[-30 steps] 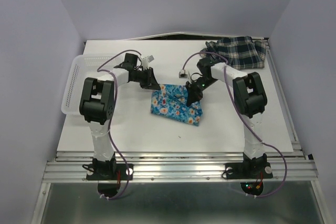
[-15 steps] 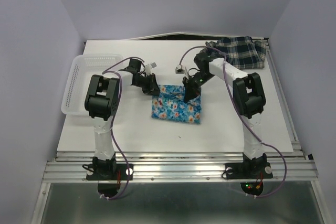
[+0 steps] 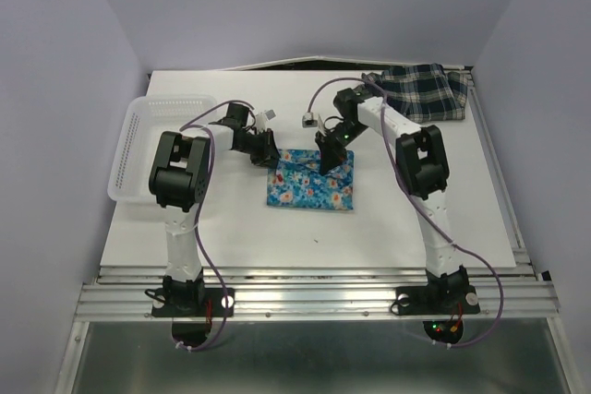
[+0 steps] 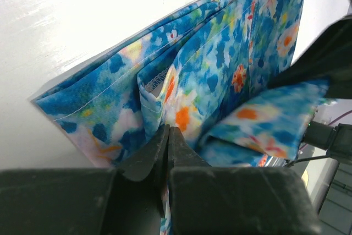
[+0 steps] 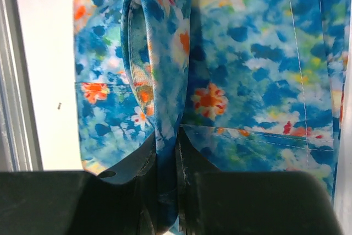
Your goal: Fold and stack the skirts
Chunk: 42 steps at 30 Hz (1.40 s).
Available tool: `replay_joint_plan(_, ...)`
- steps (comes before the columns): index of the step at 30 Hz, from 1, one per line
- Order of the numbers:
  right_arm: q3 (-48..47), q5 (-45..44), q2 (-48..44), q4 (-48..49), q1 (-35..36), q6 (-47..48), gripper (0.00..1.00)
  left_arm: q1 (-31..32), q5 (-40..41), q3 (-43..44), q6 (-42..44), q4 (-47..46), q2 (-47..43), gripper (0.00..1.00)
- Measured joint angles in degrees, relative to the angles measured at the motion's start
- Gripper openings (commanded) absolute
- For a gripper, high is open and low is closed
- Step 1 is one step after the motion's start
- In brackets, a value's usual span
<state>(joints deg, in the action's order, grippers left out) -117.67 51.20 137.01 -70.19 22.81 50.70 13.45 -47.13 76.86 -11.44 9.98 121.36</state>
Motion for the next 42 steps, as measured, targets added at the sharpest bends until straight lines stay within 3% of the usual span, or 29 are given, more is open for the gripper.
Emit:
replay_joint_plan(9,-1.0,-1.5,1.8,1.3,-1.4,-0.1,0.04,0.0,0.2,-0.4,0.1,-0.4,-0.3,0.12)
replay_joint_plan(13,-3.6,-2.2,2.3,2.0,-1.7,-0.3,0.19,0.0,0.4,-0.4,0.1,-0.3,-0.3,0.11)
replay_joint_plan(15,-4.0,-2.6,2.3,2.4,-1.7,-0.3,0.21,0.0,0.4,-0.4,0.1,-0.3,-0.3,0.11)
replay_joint_plan(22,-4.3,-3.6,3.7,5.9,-1.7,-2.3,0.64,0.0,0.4,-0.5,0.1,-0.4,-0.4,0.11)
replay_joint_plan(28,-4.4,-4.7,3.5,11.4,-1.7,-7.4,0.81,0.0,0.4,-0.5,0.1,-0.4,-0.4,0.11)
replay_joint_plan(38,-10.5,-12.5,-0.3,19.4,-2.0,-19.1,0.83,0.0,0.2,-0.8,-0.1,-0.8,-0.4,0.11)
replay_joint_plan(42,-4.4,-12.7,-10.0,21.4,-3.7,-26.2,0.71,0.0,0.3,-0.8,-0.1,-0.8,-0.4,0.11)
